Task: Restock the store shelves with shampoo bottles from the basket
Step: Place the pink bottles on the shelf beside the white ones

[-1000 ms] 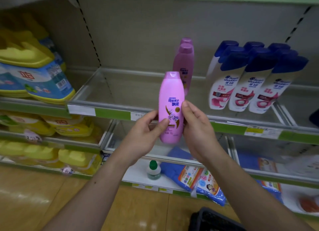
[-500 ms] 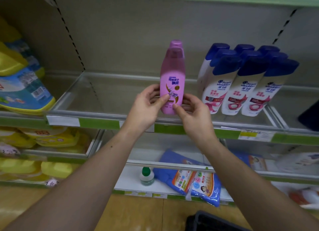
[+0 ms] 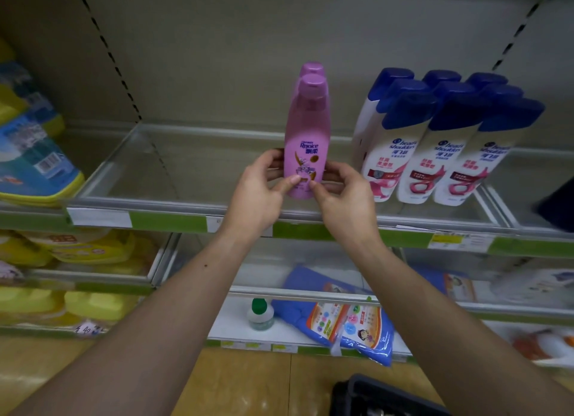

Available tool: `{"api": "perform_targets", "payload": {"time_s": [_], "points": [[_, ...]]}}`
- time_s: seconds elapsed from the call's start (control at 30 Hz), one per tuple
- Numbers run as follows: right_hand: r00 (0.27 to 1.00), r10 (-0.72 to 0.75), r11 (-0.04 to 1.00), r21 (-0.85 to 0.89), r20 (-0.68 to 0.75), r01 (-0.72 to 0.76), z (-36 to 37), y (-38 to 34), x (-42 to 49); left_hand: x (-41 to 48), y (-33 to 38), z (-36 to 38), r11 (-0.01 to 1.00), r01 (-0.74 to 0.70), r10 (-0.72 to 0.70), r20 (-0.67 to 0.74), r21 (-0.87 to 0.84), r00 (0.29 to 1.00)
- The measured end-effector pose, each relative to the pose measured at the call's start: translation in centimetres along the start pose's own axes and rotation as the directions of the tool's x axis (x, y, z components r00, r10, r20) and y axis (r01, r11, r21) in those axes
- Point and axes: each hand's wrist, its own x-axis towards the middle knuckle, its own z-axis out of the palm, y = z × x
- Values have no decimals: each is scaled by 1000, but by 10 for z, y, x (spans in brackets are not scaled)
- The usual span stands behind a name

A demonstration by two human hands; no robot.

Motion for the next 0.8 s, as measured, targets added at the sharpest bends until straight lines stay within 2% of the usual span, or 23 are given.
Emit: {"api": "perform_targets", "payload": {"time_s": [0.13, 0.2, 0.27, 0.33, 0.4, 0.5, 0.57, 0.73, 0.8], "points": [[999, 30, 1000, 4, 19, -30, -5, 0, -5, -4, -1, 3, 999, 33, -33, -34, 19, 999], [1000, 27, 999, 28, -2, -27, -11, 0, -12, -13, -1, 4, 997, 48, -42, -108, 52, 993], [999, -5, 997, 76, -40, 8, -18, -2, -21, -32, 4, 7, 994, -13, 41, -253, 111, 967], [995, -53, 988, 142, -86, 64, -29, -2, -34, -59, 15, 18, 984, -141, 171, -341, 111, 924], [990, -81, 976, 192, -113, 102, -41, 3, -50, -87, 22, 37, 985, -172, 164, -290, 1, 943], [996, -53, 970, 233, -73, 69, -65, 23, -78, -119, 17, 74, 993, -56, 43, -126, -103, 991], [1000, 7, 971, 239, -27, 0, -82, 43, -94, -137, 8, 95, 988, 46, -52, -38, -148, 998], [968, 249, 934, 270, -29, -233, -156, 128, -131, -185, -22, 179, 948, 273, -247, 167, -161, 955], [947, 321, 911, 278, -17, -304, -173, 157, -145, -199, -37, 201, 937, 318, -283, 216, -145, 934]]}}
